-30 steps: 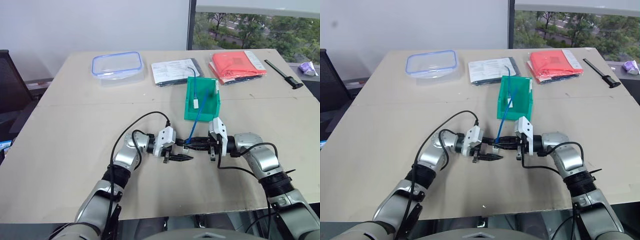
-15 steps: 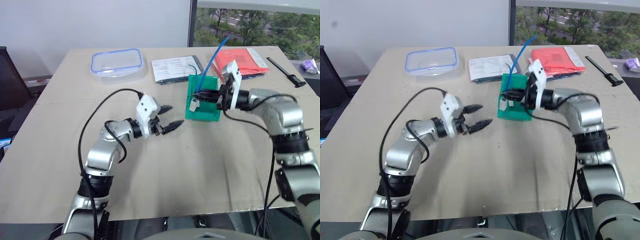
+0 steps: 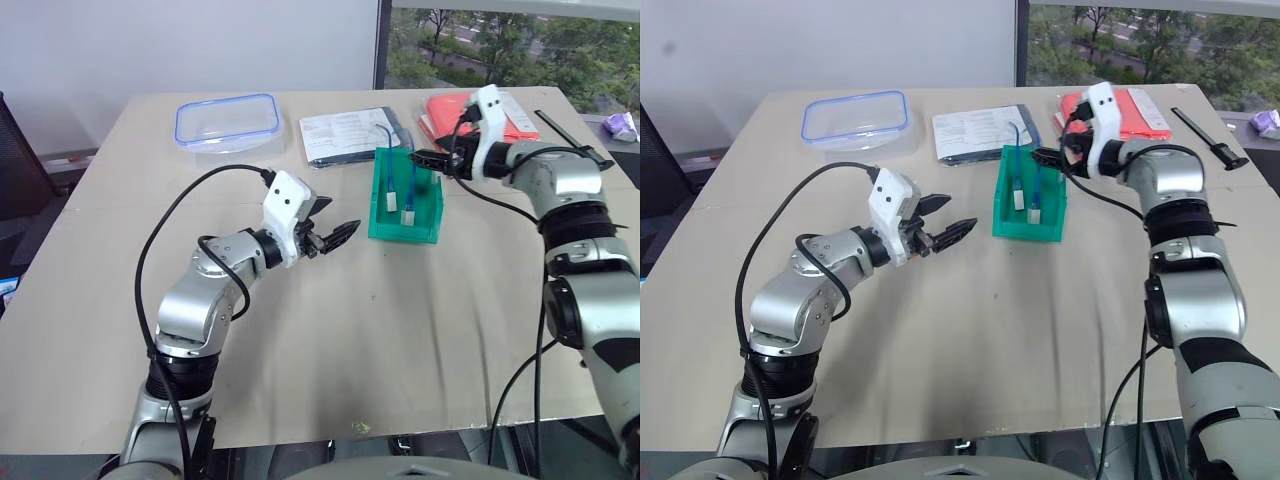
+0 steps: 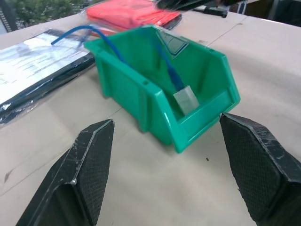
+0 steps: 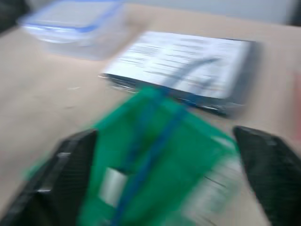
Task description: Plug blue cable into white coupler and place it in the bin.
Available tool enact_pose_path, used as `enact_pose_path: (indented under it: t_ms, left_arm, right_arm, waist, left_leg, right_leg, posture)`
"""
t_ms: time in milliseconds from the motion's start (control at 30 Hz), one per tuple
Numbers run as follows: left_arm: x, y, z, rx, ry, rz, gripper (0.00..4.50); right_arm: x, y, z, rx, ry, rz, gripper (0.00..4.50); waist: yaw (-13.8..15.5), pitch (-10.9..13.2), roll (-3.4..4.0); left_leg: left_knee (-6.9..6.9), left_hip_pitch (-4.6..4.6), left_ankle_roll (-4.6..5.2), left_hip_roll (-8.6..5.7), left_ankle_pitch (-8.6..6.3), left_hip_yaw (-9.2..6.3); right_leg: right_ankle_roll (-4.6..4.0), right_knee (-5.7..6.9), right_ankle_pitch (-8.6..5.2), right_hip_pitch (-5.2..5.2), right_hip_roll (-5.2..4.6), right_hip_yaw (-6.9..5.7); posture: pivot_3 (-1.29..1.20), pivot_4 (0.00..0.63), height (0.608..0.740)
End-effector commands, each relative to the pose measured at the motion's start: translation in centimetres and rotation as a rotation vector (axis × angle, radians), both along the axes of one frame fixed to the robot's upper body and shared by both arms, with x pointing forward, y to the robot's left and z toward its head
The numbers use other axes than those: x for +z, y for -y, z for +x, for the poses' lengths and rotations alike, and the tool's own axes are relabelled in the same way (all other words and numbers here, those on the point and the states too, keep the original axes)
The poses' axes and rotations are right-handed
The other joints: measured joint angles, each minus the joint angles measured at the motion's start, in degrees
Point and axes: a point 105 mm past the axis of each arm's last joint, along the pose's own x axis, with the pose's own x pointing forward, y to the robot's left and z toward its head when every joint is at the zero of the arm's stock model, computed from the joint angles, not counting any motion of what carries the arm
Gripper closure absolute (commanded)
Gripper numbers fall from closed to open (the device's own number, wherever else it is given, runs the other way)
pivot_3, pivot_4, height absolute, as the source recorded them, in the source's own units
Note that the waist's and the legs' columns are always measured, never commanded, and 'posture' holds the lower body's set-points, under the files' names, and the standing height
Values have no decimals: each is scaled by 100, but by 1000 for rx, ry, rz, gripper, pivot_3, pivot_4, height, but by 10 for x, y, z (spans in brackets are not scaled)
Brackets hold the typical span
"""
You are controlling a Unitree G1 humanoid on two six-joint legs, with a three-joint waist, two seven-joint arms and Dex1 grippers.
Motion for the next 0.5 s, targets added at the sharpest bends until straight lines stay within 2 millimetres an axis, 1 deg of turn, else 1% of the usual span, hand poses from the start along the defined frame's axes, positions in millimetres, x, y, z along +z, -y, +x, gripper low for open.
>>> enact_pose_path:
  t_ms: [33, 67, 133, 167, 200, 233, 267, 333, 400, 433, 500]
  left_arm:
    - [2, -3, -12, -3, 59, 38, 817]
    - [-4, -8, -15, 12, 58, 59, 817]
    - [-21, -22, -26, 68, 65, 103, 817]
    - [-26, -25, -30, 85, 67, 113, 817]
    - [-32, -31, -36, 105, 64, 113, 817]
    - [-36, -34, -39, 115, 62, 111, 817]
    - [-44, -40, -45, 139, 50, 116, 817]
    - [-58, -49, -58, 159, 13, 106, 817]
    - [-70, -54, -69, 155, -5, 115, 817]
    - [-74, -56, -72, 160, -10, 118, 817]
    - [-83, -61, -76, 170, -22, 135, 817]
  right_arm:
    - [12, 18, -24, 34, 108, 64, 18]
    - [9, 21, -36, 64, 141, 82, 18]
    - [-13, 29, -69, 118, 173, 80, 18]
    - [-21, 30, -81, 136, 178, 77, 18]
    - [-33, 31, -97, 170, 169, 87, 18]
    - [-40, 32, -107, 191, 163, 96, 18]
    - [-55, 33, -121, 210, 136, 97, 18]
    - [-90, 38, -146, 244, 35, 36, 18]
    - [-115, 46, -161, 244, -47, 6, 18]
    - [-121, 48, -165, 243, -55, -9, 18]
    - [-130, 51, -169, 249, -35, -52, 18]
  waist:
    - [-7, 1, -1]
    - [-7, 1, 0]
    - [-2, -1, -1]
    - [-16, 3, 5]
    - [-19, 8, 13]
    - [-21, 8, 14]
    - [-26, 8, 15]
    - [-34, 7, 14]
    - [-34, 8, 14]
    - [-39, 9, 13]
    - [-57, 9, 12]
  left_leg:
    - [0, 0, 0, 0, 0, 3]
    - [-1, 0, 1, 1, 0, 4]
    - [-4, 2, 1, 3, 0, 3]
    - [-16, 5, 0, 6, -2, -7]
    - [-14, 12, -4, 7, -5, -1]
    - [-14, 8, -3, 7, -5, -3]
    - [-12, 16, -3, 9, -5, -5]
    - [-10, 19, -2, 13, -6, -9]
    - [-9, 29, -2, 12, -6, -6]
    - [-1, 31, -2, 12, -6, -1]
    - [12, 37, 0, 12, -4, 13]
  right_leg:
    - [0, 0, 0, -1, 0, 4]
    - [0, 0, 0, -2, 0, 6]
    - [1, 1, 0, -2, 0, 5]
    - [7, -4, -4, 3, -2, 6]
    - [11, 7, -6, -1, 0, 9]
    - [9, 10, -6, -5, 1, 7]
    - [9, 14, -6, -1, 2, 7]
    - [7, 14, -7, 4, 4, 7]
    - [4, 11, -10, 14, 2, 5]
    - [-17, 11, -20, 15, 1, 6]
    - [-26, 11, -15, 16, -3, 17]
  posture:
    - [0, 150, 737]
    - [0, 150, 737]
    - [0, 150, 737]
    - [0, 150, 737]
    - [0, 150, 737]
    - [0, 150, 737]
    - [0, 150, 737]
    - [0, 150, 737]
    - [0, 150, 737]
    - [0, 150, 737]
    - [0, 150, 737]
